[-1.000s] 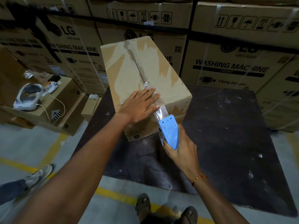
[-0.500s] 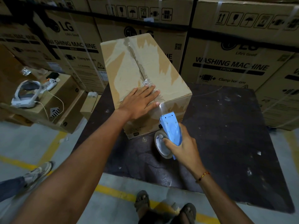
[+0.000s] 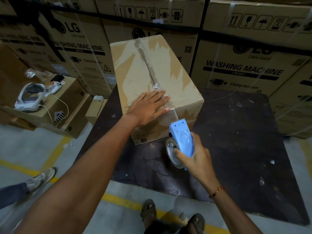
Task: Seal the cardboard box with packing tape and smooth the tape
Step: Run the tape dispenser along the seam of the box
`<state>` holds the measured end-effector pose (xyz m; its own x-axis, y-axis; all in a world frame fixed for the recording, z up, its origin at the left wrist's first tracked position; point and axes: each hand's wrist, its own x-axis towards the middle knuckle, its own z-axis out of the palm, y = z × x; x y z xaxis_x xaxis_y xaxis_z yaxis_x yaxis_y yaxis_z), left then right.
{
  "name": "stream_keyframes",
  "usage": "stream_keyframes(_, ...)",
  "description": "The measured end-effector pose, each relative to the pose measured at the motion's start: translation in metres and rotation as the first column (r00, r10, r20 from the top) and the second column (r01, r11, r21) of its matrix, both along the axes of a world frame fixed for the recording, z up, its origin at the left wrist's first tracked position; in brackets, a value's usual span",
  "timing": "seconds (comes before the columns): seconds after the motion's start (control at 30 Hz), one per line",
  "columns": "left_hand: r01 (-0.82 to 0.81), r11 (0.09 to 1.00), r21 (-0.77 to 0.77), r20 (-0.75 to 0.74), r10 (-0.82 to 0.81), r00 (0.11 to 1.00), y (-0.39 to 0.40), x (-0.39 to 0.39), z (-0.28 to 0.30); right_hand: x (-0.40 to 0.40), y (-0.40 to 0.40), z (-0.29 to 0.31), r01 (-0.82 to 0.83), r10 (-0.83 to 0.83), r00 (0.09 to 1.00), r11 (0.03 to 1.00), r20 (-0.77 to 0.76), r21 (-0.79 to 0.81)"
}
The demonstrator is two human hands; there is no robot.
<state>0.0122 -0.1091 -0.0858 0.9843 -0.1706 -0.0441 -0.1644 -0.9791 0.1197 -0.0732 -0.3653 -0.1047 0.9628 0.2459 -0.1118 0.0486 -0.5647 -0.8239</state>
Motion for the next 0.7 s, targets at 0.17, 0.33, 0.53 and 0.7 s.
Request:
stream_keyframes(0.17,0.009,1.0,0.013,-0.002,-0.009,1.0,0.002,0.001,-0.001,-0.001,0.004,0.013,-0.029,0.042,0.997,0.982,0.066,-0.188)
stream_keyframes(0.33,0.014,1.0,0.017,-0.001,-0.014,1.0,0.0,-0.001,0.001,0.005,-0.004,0.02,-0.089,0.084,0.996,0.97,-0.03,-0.228)
stream_keyframes(0.53,0.006,1.0,0.008,-0.008,-0.006,1.0,0.003,0.003,0.001,0.023,0.002,0.012,-0.133,0.106,0.985,0.969,-0.137,-0.208)
stream_keyframes(0.7,-0.005,1.0,0.02,-0.008,0.005,1.0,-0.001,0.002,0.0,0.032,0.02,0.004,-0.104,0.067,0.985,0.966,-0.161,-0.238)
